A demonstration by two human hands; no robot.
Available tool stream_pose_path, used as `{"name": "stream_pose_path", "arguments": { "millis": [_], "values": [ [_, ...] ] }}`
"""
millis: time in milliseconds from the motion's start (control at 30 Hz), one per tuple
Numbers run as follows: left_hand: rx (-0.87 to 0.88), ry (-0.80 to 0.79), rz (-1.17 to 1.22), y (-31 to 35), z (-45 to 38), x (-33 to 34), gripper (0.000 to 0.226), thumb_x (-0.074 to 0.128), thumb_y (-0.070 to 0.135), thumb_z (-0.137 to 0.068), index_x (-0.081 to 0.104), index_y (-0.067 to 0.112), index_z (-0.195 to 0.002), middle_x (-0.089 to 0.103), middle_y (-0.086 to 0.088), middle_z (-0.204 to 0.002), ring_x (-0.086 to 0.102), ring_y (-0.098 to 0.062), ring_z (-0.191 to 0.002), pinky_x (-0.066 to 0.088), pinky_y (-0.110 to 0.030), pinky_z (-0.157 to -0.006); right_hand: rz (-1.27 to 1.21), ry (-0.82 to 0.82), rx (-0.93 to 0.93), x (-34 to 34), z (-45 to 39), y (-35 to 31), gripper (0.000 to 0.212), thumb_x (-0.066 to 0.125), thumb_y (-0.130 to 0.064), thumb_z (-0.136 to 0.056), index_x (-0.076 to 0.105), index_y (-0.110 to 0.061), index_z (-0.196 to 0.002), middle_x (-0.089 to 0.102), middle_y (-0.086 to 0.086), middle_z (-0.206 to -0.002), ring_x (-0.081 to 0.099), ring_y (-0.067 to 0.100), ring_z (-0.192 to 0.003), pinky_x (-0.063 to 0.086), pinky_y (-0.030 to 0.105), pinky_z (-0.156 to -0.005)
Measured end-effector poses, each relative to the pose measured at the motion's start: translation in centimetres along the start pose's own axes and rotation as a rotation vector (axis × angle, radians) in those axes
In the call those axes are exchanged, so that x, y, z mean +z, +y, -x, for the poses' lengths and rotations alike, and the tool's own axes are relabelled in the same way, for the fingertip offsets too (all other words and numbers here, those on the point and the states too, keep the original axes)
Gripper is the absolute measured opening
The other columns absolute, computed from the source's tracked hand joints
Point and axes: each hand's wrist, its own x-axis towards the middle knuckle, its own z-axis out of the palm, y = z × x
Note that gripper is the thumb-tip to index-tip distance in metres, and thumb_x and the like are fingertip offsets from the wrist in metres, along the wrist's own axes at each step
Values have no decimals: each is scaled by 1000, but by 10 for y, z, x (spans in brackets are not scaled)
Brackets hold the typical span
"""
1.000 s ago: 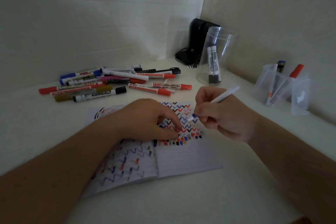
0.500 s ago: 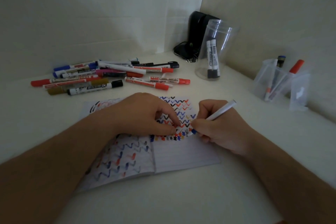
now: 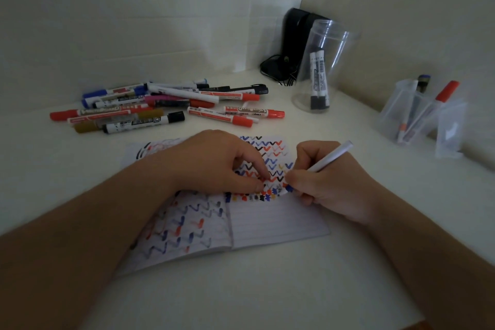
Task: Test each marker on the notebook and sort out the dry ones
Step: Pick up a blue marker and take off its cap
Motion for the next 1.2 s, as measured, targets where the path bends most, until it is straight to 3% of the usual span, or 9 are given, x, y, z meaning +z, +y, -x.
{"name": "stream_pose_path", "arguments": {
  "millis": [233, 400, 500, 667, 800, 933, 1033, 1100, 1200],
  "values": [
    [8, -4, 1, 0, -1, 0, 22, 66, 69, -83, 67, 64, -104, 55, 27, -64, 51, 0, -59, 41, -26, -60, 18, 24, -20, 2, -1, 0, 31, 70, 2, -81, 42, 7, -69, 56, 33, -64, 56, 24, -48, 44, 35, -49],
    [2, 9, -4, -1, 0, 0, 23, 68, 69, -82, 67, 64, -104, 56, 24, -64, 52, 1, -61, 37, -25, -61, 2, 16, -26, 1, -1, 2, 30, 70, 2, -85, 45, 10, -70, 62, 21, -57, 57, 17, -44, 43, 25, -45],
    [6, -9, -13, 2, 1, -1, 21, 68, 67, -84, 69, 61, -105, 54, 34, -65, 51, 6, -61, 36, -25, -61, 15, -1, -34, 1, -1, 1, 33, 71, 3, -82, 42, 7, -66, 58, 30, -60, 59, 21, -46, 45, 32, -47],
    [-4, 4, -19, 1, 1, -1, 24, 65, 72, -82, 66, 66, -105, 60, 18, -69, 55, -2, -67, 42, -26, -64, -16, 37, -16, 1, -2, 4, 30, 71, 1, -85, 46, 7, -69, 63, 24, -61, 61, 23, -49, 47, 31, -47],
    [-11, -20, -13, 4, 3, -1, 22, 66, 69, -84, 67, 63, -106, 56, 26, -65, 52, 0, -62, 38, -25, -62, -18, -7, -6, 0, -2, 3, 35, 70, 3, -84, 41, 4, -64, 59, 29, -61, 60, 24, -48, 47, 32, -47],
    [-47, -22, -32, 6, 4, -2, 22, 61, 54, -93, 60, 58, -115, 59, 12, -69, 54, -5, -66, 43, -28, -65, -333, 58, 44, -3, -7, 4, 38, 68, 6, -89, 49, -10, -59, 55, 16, -52, 47, 20, -44, 37, 23, -41],
    [-133, -34, 102, 9, 7, -5, 16, 41, 35, -107, 46, 45, -119, 64, 7, -89, 59, -11, -82, 50, -37, -73, -640, 100, 87, -9, -12, 6, 32, 73, -5, -90, 52, -14, -67, 47, 8, -55, 33, 17, -43, 27, 22, -39],
    [-140, 2, 162, 10, 8, -7, 11, 33, 31, -110, 40, 36, -117, 66, 7, -98, 62, -11, -89, 56, -38, -79, -745, 58, 57, -12, -12, 6, 24, 76, -13, -86, 56, -14, -74, 47, 6, -60, 34, 16, -47, 26, 23, -42],
    [-105, 73, 212, 12, 8, -9, 8, 39, 26, -110, 39, 31, -116, 71, 14, -101, 65, 0, -96, 56, -30, -87, -835, -34, 10, -10, -12, 7, 13, 72, -14, -89, 63, -15, -80, 54, 6, -66, 42, 16, -51, 27, 27, -47]
  ]
}}
